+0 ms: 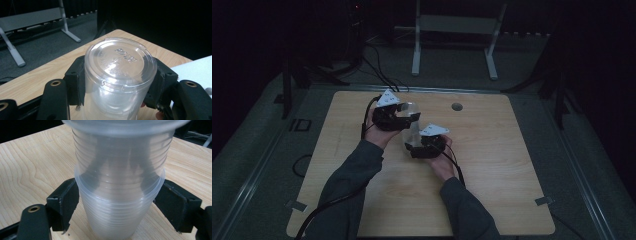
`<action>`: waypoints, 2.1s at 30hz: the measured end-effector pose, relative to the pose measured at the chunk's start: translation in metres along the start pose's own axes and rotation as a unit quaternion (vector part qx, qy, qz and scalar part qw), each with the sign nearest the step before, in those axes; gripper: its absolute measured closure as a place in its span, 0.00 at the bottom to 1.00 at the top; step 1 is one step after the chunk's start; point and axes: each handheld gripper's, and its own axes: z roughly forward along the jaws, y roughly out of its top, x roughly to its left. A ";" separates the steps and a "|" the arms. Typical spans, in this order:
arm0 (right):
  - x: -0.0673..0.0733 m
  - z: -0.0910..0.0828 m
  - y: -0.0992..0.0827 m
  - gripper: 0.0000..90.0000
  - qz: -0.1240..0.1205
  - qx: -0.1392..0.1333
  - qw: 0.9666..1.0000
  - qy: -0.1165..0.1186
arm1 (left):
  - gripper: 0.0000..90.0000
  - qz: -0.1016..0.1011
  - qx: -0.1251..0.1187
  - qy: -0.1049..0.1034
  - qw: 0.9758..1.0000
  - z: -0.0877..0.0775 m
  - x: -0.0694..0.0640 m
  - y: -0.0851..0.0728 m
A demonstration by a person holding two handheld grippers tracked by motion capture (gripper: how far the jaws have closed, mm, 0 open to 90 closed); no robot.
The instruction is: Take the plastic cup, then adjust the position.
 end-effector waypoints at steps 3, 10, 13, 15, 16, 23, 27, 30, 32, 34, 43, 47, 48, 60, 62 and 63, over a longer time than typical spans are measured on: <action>0.000 0.000 0.000 0.23 -0.001 0.000 1.000 -0.001 | 0.44 -0.001 -0.003 0.000 1.000 -0.002 0.000 0.003; 0.000 0.000 0.000 0.23 0.000 0.000 1.000 0.000 | 0.45 0.003 -0.013 -0.004 1.000 -0.008 -0.002 0.014; 0.000 0.001 0.000 0.23 0.001 -0.001 1.000 0.001 | 0.45 0.007 -0.013 -0.003 1.000 -0.010 -0.002 0.018; -0.001 0.001 -0.001 0.23 0.001 -0.001 1.000 0.001 | 0.45 0.007 -0.016 -0.003 1.000 -0.012 -0.002 0.021; -0.001 0.001 -0.001 0.23 0.001 -0.001 1.000 0.001 | 0.45 0.007 -0.016 -0.004 1.000 -0.013 -0.002 0.022; -0.001 0.001 -0.001 0.23 0.000 -0.001 1.000 0.002 | 0.45 0.005 -0.030 -0.012 0.999 -0.022 0.001 0.032; -0.001 0.001 -0.001 0.23 0.001 0.001 1.000 0.003 | 0.45 0.004 -0.037 -0.015 0.999 -0.029 0.001 0.037; -0.002 0.000 -0.001 0.23 0.001 0.000 1.000 0.004 | 0.45 0.005 -0.043 -0.021 0.999 -0.034 0.001 0.042; -0.002 0.000 -0.001 0.22 0.001 0.000 1.000 0.004 | 0.45 0.006 -0.045 -0.023 0.999 -0.036 0.001 0.043; -0.002 0.000 -0.001 0.22 0.003 0.000 1.000 0.005 | 0.45 0.008 -0.046 -0.025 0.999 -0.039 0.000 0.046; -0.002 -0.004 0.000 0.15 -0.004 0.003 1.000 0.002 | 0.45 0.028 -0.044 -0.032 0.998 -0.049 -0.008 0.053; -0.001 -0.006 -0.001 0.15 -0.007 0.003 1.000 0.000 | 0.45 0.035 -0.042 -0.034 0.998 -0.051 -0.011 0.054; -0.001 -0.006 -0.002 0.15 -0.007 0.004 1.000 -0.001 | 0.45 0.036 -0.042 -0.035 0.998 -0.051 -0.012 0.054; 0.002 -0.010 -0.001 0.15 -0.012 0.000 1.000 0.002 | 0.45 0.034 -0.048 -0.047 0.997 -0.062 -0.010 0.050; 0.002 -0.012 -0.001 0.15 -0.015 0.001 1.000 0.001 | 0.45 0.033 -0.048 -0.048 0.997 -0.064 -0.009 0.050; 0.002 -0.012 -0.001 0.15 -0.013 0.000 1.000 0.002 | 0.45 0.033 -0.049 -0.047 0.997 -0.066 -0.009 0.049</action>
